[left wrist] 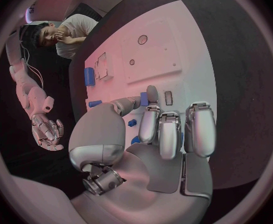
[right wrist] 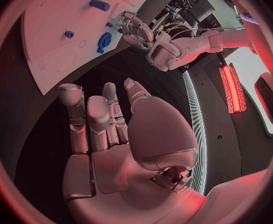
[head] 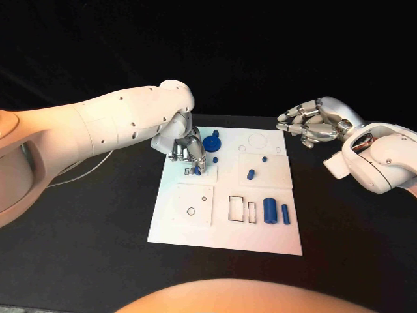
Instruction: Assemble the parts on the task board
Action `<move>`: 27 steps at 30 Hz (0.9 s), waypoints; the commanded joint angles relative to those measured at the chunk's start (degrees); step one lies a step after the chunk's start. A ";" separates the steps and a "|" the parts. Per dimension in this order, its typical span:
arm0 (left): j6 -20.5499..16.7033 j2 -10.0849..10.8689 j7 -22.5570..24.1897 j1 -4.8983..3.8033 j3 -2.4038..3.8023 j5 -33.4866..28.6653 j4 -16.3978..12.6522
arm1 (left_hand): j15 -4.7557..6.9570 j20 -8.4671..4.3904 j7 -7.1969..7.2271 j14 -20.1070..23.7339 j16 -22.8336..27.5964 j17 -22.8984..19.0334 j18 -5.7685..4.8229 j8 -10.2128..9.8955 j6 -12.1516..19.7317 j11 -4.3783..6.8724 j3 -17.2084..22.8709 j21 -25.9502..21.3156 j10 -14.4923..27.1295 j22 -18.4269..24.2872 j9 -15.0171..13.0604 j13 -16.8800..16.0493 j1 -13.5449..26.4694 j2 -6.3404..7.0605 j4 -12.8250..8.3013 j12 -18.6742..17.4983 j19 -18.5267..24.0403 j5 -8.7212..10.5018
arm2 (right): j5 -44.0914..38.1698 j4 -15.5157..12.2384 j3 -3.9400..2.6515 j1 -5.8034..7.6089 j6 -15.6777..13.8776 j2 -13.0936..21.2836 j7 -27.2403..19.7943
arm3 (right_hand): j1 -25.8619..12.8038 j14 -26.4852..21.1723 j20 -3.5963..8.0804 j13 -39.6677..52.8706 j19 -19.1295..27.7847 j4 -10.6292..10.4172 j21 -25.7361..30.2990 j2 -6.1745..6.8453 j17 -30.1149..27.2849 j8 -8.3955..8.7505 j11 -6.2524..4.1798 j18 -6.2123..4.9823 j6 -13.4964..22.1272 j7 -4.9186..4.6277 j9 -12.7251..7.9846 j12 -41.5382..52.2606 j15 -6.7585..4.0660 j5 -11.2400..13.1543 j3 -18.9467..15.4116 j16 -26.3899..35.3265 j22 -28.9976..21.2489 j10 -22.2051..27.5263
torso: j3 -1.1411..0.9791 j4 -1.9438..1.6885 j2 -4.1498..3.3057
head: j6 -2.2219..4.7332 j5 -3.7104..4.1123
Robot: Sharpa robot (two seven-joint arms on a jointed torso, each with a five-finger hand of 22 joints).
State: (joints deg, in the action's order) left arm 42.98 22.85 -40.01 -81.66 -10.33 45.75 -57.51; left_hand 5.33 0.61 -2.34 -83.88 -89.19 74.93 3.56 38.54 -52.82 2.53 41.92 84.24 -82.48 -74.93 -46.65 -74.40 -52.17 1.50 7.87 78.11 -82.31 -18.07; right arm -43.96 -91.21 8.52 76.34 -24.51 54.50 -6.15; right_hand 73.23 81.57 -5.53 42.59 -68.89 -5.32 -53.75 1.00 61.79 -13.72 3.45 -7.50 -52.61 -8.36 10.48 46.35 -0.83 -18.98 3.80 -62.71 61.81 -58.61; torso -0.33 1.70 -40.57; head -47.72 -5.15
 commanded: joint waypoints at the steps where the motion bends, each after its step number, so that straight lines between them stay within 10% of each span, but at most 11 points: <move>1: 1.36 -0.20 -9.44 0.08 -0.05 -0.17 -0.03 | 0.33 -0.19 1.14 -5.84 -0.20 14.17 -0.65 -0.05 -0.96 0.19 6.78 -0.01 -0.06 -2.07 -0.07 -0.05 -1.43 -1.65 -6.70 0.14 -0.28 -0.17 | -0.57 -0.08 -0.02 -0.02 0.27 -0.04 -0.11 | -0.42 0.36 -0.03 -0.08 -0.49 -0.43 0.37 0.09 0.06 -0.26 0.04 -0.67 0.44 0.02 -0.08 -0.11 0.14 -0.37 0.03 0.23 -0.05 -0.41 | -0.03 0.03 -0.01 | -0.06 0.02; 27: 1.02 -0.59 -9.44 0.21 -0.46 1.12 0.14 | 0.35 -0.18 1.15 -5.84 -0.20 14.17 -0.65 -0.15 -0.99 0.20 6.68 -0.02 -0.04 -2.06 -0.36 -0.07 -1.59 -1.49 -6.95 0.14 -0.27 -0.13 | -0.64 -0.27 -0.02 -0.02 0.31 -0.01 -0.17 | -0.30 0.34 -0.02 -0.20 -0.50 -0.40 0.58 0.16 -0.05 -0.30 0.03 -0.70 0.47 0.02 -0.12 -0.11 0.13 -0.42 0.08 0.43 -0.18 -0.37 | 0.00 0.05 -0.06 | -0.05 0.12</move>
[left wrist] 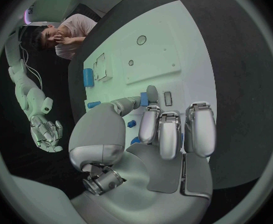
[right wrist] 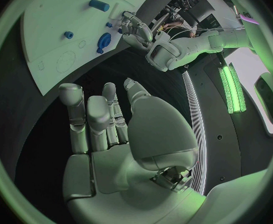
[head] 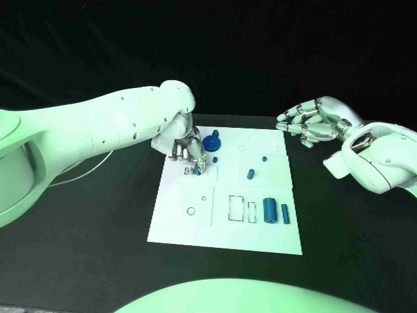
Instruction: Assemble the parts on the task board
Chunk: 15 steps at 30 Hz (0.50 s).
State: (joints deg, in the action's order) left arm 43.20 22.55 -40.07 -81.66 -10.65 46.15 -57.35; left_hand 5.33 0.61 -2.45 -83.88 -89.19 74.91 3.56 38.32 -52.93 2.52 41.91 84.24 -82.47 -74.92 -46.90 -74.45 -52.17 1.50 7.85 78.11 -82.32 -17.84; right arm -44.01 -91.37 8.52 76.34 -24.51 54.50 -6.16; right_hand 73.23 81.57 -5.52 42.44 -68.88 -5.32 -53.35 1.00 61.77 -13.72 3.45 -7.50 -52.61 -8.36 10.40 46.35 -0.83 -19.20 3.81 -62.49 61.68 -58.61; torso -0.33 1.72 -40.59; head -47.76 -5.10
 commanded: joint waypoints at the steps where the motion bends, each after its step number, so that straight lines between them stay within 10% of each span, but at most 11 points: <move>1: 0.69 -0.33 -9.38 0.24 -0.17 0.85 0.02 | 0.34 -0.18 1.24 -5.84 -0.20 14.18 -0.65 0.03 -0.90 0.20 6.59 -0.03 -0.04 -2.06 -0.17 -0.01 -1.55 -1.43 -6.91 0.14 -0.26 -0.34 | -0.59 -0.13 -0.02 -0.02 0.30 0.00 -0.17 | -0.31 0.34 -0.02 -0.05 -0.50 -0.40 0.19 0.16 -0.03 -0.30 0.03 -0.70 0.47 0.02 -0.05 -0.11 0.13 -0.19 0.08 0.21 -0.05 -0.36 | -0.01 0.03 -0.04 | -0.01 0.08; 15: 0.11 -0.51 -9.34 0.40 -0.35 2.12 0.41 | 0.36 -0.13 1.41 -5.84 -0.19 14.18 -0.65 -2.18 -1.82 0.24 -1.65 -0.17 -0.04 -2.09 -2.04 -0.22 -0.07 -0.27 -3.75 0.16 -0.30 -0.09 | -0.77 -0.43 -0.02 -0.02 0.28 0.17 -0.18 | -0.31 0.33 -0.02 -0.07 -0.40 -0.40 0.39 0.18 -0.09 -0.30 0.04 -0.74 0.48 0.02 -0.05 -0.11 0.13 -0.19 0.07 0.29 -0.20 -0.35 | 0.00 -0.01 0.03 | -0.16 0.15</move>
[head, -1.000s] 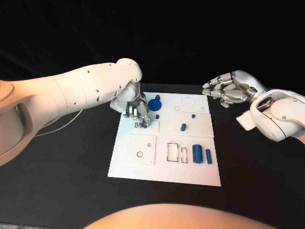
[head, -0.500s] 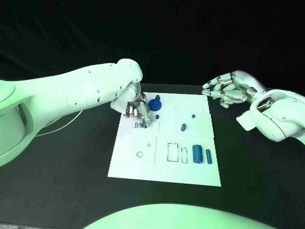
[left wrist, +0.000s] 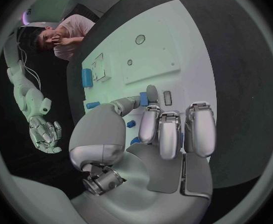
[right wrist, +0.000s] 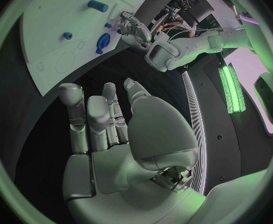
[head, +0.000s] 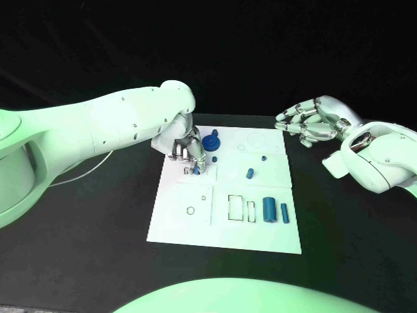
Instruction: Assemble the parts on the task board
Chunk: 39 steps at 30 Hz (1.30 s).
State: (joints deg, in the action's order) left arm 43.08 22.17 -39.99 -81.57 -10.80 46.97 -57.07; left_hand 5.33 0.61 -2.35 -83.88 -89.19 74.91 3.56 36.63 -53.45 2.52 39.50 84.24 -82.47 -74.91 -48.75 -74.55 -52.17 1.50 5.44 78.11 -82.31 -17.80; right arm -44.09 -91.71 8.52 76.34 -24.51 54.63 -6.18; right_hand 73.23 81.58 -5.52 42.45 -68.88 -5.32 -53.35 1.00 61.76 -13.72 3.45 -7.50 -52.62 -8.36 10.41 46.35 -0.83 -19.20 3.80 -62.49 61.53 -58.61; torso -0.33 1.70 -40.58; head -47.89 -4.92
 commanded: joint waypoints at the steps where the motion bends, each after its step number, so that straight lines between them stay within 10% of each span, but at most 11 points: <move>1: 0.27 -0.14 -9.43 0.32 -0.20 1.32 0.16 | 0.37 -0.13 1.33 -5.84 -0.19 14.18 -0.66 -0.65 -1.36 0.25 0.18 -0.17 -0.04 -2.10 -0.30 -0.14 -0.01 -0.18 -1.15 0.17 -0.31 -0.13 | -0.69 -0.10 -0.02 -0.01 0.28 0.04 -0.17 | -0.31 0.33 -0.02 -0.07 -0.41 -0.40 0.39 0.18 -0.09 -0.31 0.04 -0.73 0.48 0.02 -0.06 -0.11 0.13 -0.19 0.07 0.29 -0.05 -0.35 | -0.01 0.01 0.01 | -0.03 -0.03; 39: 0.68 -0.14 -9.38 0.36 -0.23 1.54 0.72 | 0.59 -0.23 1.69 -5.85 -0.20 14.20 -0.64 -3.58 -3.52 0.52 -11.60 -0.34 -0.08 -2.14 -2.73 -0.35 1.38 1.23 4.61 0.11 -0.36 -0.17 | -0.79 -0.30 -0.03 -0.01 0.32 0.26 -0.39 | -0.38 0.26 -0.02 -0.15 -0.36 -0.45 0.59 0.33 -0.25 -0.31 0.07 -0.75 0.55 -0.01 -0.09 -0.12 0.15 -0.16 -0.01 0.52 -0.17 -0.28 | 0.03 0.00 0.01 | -0.13 0.10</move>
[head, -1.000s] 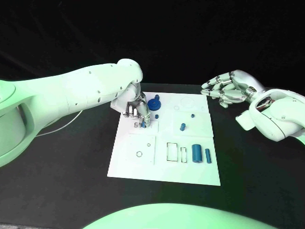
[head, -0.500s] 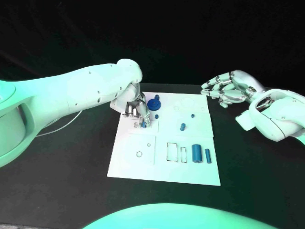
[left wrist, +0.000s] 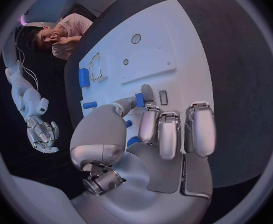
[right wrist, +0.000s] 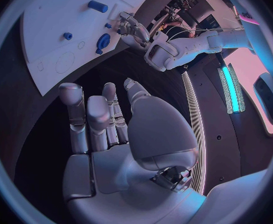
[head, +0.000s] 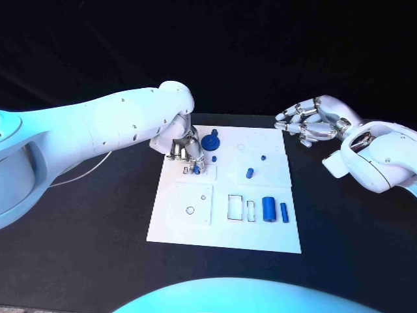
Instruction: Assemble the parts on the task board
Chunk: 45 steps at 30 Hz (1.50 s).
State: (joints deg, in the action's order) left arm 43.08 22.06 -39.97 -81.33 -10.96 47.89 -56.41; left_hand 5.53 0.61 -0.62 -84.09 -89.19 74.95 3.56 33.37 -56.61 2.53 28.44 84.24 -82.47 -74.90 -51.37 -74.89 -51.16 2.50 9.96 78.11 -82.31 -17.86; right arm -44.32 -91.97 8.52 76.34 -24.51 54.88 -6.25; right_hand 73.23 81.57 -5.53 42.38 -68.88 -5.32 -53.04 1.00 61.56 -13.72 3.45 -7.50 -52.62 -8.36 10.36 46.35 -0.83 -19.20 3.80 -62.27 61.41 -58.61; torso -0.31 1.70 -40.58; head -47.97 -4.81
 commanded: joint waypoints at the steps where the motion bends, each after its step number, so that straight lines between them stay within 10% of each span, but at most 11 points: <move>1: 0.65 -0.03 -9.40 0.11 -0.07 0.62 0.06 | 0.39 -0.23 -0.04 -5.65 -0.20 14.17 -0.65 -0.34 -0.37 0.52 -0.70 -0.34 -0.08 -2.15 -0.16 -0.01 0.38 0.28 0.17 0.10 -0.36 -0.11 | -0.57 -0.03 -0.02 -0.01 0.32 0.02 -0.32 | -0.38 0.26 -0.02 -0.09 -0.36 -0.45 0.27 0.33 -0.05 -0.31 0.07 -0.75 0.55 -0.01 -0.05 -0.12 0.15 -0.17 -0.01 0.30 -0.05 -0.28 | 0.00 0.00 0.00 | 0.02 -0.02; 17: -0.34 0.51 -9.32 0.14 0.00 0.30 -0.85 | 0.51 -0.31 0.12 -5.65 -0.20 14.17 -0.65 -1.46 -1.12 0.64 -9.59 -0.42 -0.15 -2.21 -1.58 -0.10 1.27 2.37 4.04 0.05 -0.40 0.02 | -0.57 0.32 -0.02 -0.02 0.40 -0.16 -0.35 | -0.43 0.26 -0.02 -0.11 -0.36 -0.48 0.32 0.38 -0.05 -0.31 0.08 -0.76 0.57 -0.02 -0.06 -0.12 0.15 -0.15 -0.04 0.32 -0.07 -0.26 | 0.01 -0.01 0.02 | 0.08 0.01; 30: -3.16 3.62 -9.09 -0.30 1.43 1.12 -4.86 | 0.52 -0.35 0.11 -5.65 -0.20 14.17 -0.59 -1.84 -1.12 0.65 -11.62 -0.57 0.00 -1.96 -1.92 0.16 0.70 2.38 4.71 -0.19 -0.27 -0.04 | -0.57 0.88 -0.02 -0.11 0.47 -0.22 -0.36 | -0.55 0.24 -0.03 -0.14 -0.33 -0.55 0.43 0.47 -0.08 -0.31 0.11 -0.76 0.62 -0.04 -0.07 -0.11 0.17 -0.14 -0.13 0.39 -0.14 -0.25 | -0.04 -0.11 0.11 | 0.25 0.01; 39: -6.27 6.76 -8.80 -0.73 4.84 3.38 -9.72 | 0.29 -0.32 -0.38 -5.62 -0.14 14.09 -0.23 -3.12 0.14 0.27 -13.29 -1.46 1.48 -0.36 -2.00 2.52 -1.00 1.56 5.24 -2.23 0.65 -0.16 | -0.57 1.43 -0.01 -0.28 0.57 -0.35 -0.37 | -0.55 0.24 -0.03 -0.14 -0.33 -0.55 0.43 0.47 -0.08 -0.31 0.11 -0.76 0.62 -0.04 -0.07 -0.11 0.17 -0.14 -0.13 0.39 -0.14 -0.25 | 0.03 0.07 0.05 | 1.04 -0.09; 45: -12.08 12.17 -7.92 -2.68 7.31 2.84 -15.63 | -1.80 1.01 -3.36 -5.32 0.47 13.22 0.68 -10.93 4.92 -2.17 -12.72 -4.11 6.19 3.95 3.98 8.83 -9.37 -0.13 3.95 -7.65 3.17 -0.17 | -0.57 1.95 0.03 -0.44 0.53 -0.37 -0.30 | -0.59 0.27 -0.03 -0.17 -0.43 -0.59 0.30 0.51 0.04 -0.32 0.11 -0.72 0.64 -0.04 -0.09 -0.09 0.18 -0.15 -0.16 0.31 -0.03 -0.24 | -0.06 -0.06 0.05 | 1.52 0.04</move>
State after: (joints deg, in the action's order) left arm 35.60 33.79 -40.07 -83.59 -3.78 50.27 -71.33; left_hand 4.27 1.42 -3.61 -84.02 -89.14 74.92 3.56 23.58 -52.33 0.69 15.66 80.71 -77.44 -71.89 -48.48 -67.54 -59.42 2.43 14.05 71.78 -79.76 -17.97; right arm -44.38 -90.14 8.56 75.96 -24.40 54.55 -6.29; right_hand 73.00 81.57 -5.52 42.25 -68.88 -5.47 -52.81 1.22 61.57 -13.72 3.45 -7.50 -52.23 -8.34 10.37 46.35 -0.83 -19.20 3.65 -62.27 61.32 -58.61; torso -0.29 1.71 -40.51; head -46.69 -4.79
